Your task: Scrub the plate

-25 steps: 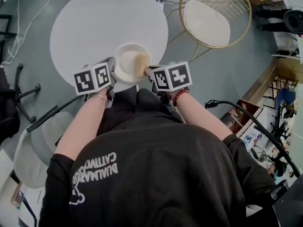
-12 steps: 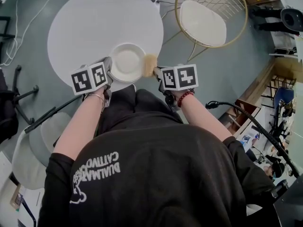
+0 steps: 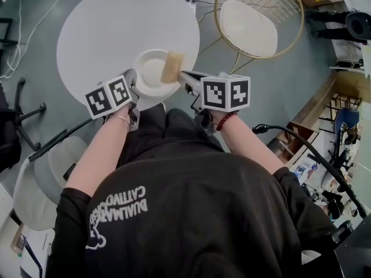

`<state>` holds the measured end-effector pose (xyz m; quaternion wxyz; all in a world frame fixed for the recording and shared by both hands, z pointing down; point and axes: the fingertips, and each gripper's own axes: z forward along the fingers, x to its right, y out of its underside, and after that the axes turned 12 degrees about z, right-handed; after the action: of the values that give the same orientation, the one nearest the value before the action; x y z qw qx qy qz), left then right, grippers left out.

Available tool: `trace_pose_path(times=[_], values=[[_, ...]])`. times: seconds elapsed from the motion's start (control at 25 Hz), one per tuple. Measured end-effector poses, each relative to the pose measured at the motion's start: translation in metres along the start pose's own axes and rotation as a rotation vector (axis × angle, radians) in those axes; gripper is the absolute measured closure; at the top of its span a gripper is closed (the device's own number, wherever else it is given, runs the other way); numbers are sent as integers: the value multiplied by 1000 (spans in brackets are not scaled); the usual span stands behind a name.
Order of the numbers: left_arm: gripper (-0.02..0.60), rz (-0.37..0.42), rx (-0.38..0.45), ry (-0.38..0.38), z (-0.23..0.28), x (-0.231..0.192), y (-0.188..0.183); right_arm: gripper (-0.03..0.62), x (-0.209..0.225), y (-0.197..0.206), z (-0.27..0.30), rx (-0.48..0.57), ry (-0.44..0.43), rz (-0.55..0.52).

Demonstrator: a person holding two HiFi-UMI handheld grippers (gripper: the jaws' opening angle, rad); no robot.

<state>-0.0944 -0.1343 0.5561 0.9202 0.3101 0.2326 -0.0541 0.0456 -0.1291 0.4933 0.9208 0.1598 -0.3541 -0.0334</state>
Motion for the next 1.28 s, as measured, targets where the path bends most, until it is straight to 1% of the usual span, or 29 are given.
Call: trace_pose_path(times=[0.08,0.2,0.4,0.52,0.64,0.92,1.04,1.28], values=[[548,-21,7,-4,0,1,1,572,-13,15,17,-81,-47,5],[548,-57,13,-5,-1,0,2,572,-22,39,40,-188,-50,-12],[548,-66,17,-7,-1,0,1,572,-32,53,68,-243,-50,-19],[548,-68,14,-3,-1,-1,2,571,-31,61,77,-277,-24,-74],[548,-62,9,6,-1,-2,3,571,-25,64,79,-296,11,-131],[549,-77,0,30,1,-2,1,572,-6,63,72,-299,84,-147],[549,-69,-3,32,3,-2,2,583,4,63,68,-290,115,-167],[549,-52,-16,41,2,2,5,585,16,62,53,-269,156,-134]])
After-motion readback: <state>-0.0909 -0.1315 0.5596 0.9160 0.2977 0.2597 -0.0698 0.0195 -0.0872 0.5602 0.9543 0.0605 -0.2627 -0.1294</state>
